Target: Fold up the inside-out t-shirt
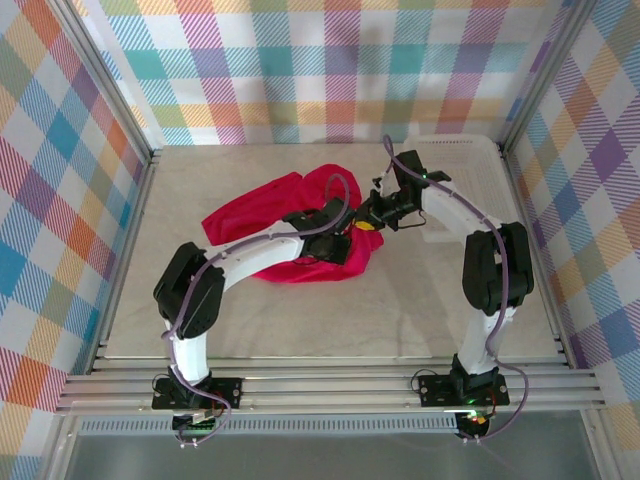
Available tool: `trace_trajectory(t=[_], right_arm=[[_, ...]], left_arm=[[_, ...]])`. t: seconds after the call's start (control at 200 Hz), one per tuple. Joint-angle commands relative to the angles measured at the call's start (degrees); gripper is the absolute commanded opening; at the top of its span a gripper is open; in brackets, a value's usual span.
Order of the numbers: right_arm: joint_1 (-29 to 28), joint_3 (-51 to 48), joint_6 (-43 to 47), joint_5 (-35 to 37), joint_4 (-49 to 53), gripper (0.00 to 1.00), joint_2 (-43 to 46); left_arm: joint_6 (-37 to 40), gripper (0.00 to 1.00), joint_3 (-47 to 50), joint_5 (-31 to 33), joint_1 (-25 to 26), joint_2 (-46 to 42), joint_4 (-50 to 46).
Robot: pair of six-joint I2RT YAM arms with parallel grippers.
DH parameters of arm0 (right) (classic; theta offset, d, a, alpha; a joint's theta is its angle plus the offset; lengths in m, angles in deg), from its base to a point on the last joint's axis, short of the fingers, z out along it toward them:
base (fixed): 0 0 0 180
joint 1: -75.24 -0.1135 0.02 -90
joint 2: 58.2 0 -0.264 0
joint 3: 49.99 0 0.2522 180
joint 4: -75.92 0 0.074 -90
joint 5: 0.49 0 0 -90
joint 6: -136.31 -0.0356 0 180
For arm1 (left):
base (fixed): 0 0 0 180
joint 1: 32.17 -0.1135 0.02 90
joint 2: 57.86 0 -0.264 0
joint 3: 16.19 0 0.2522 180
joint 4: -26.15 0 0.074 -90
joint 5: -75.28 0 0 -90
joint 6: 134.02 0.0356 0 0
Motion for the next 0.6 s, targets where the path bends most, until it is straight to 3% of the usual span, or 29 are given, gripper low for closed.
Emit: trace_trajectory(t=[0.0,0.12,0.28,0.37,0.45,0.505,0.595], right_arm=[[0.6,1.1,1.4,2.2,0.3,0.0,-4.3],[0.4,2.4,1.5,3.4,-0.3,0.0,-9.2],[-0.8,2.1,1.6,4.3,-0.5,0.0,-9.9],[-1.1,1.4,1.8,3.9,-0.2,0.0,-7.7],[-1.3,0.3,2.5,4.3,0.9,0.0,-4.3],[-1.4,-1.0,2.9,5.1,1.6,0.14,-1.7],[-2.0,-3.5,3.0,6.2,2.2,0.23,2.8]], left_arm=[[0.6,0.0,-5.4,-5.4,-2.2,-8.9,-6.8],[-3.9,0.0,-4.5,-19.9,-7.4,-15.6,-2.8],[-14.1,0.0,7.0,-37.0,-16.2,-22.0,13.3],[-17.7,0.0,15.7,-40.9,-18.3,-22.1,22.4],[-18.6,0.0,22.4,-40.6,-18.4,-20.1,28.2],[-19.1,0.0,26.5,-39.9,-18.7,-18.0,31.1],[-21.8,0.0,33.1,-39.3,-19.6,-15.6,38.1]])
